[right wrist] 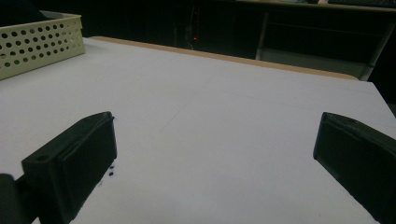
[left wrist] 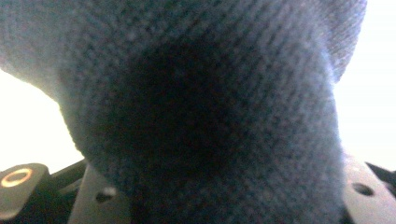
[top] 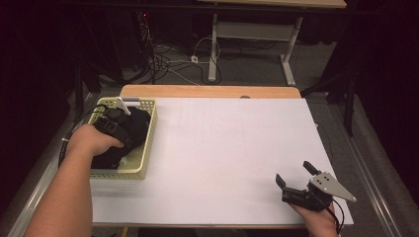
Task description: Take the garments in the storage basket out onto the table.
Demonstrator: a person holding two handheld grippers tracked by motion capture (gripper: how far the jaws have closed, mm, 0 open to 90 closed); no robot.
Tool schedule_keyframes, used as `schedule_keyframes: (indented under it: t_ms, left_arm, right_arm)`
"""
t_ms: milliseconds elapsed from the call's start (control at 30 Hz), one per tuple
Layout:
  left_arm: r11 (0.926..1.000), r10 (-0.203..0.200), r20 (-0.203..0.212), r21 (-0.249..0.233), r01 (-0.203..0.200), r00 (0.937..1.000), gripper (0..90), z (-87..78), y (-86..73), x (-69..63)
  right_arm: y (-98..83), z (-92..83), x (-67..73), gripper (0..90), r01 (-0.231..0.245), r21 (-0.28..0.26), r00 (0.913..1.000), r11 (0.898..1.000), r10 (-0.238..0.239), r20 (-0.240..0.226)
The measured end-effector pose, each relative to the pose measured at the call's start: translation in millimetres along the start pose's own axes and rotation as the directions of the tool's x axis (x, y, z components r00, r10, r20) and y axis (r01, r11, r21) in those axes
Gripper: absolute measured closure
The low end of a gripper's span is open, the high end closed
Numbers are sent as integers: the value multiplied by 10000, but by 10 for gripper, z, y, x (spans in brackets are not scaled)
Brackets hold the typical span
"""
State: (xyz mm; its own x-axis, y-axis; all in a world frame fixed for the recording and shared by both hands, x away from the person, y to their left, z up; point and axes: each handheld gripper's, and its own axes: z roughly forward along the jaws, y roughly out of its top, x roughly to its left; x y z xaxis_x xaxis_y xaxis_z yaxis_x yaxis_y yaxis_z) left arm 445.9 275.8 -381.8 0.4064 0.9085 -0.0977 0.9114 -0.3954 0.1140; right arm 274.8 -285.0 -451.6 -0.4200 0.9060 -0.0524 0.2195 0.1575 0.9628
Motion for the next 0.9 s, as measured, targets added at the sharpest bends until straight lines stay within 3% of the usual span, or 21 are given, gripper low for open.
schedule_keyframes:
  t_ms: [500, 900]
  left_arm:
    - [9962, 395, -342, 784, -367, 9986, 506, -291, -8, -146]
    - [9958, 516, -545, 777, -473, 9972, 506, -666, -84, -327]
  right_arm:
    - [-19, 15, -22, 4, -140, 58, 9999, 9999, 141, -78]
    - [-12, 9, -16, 4, -264, -20, 9995, 9997, 263, -166]
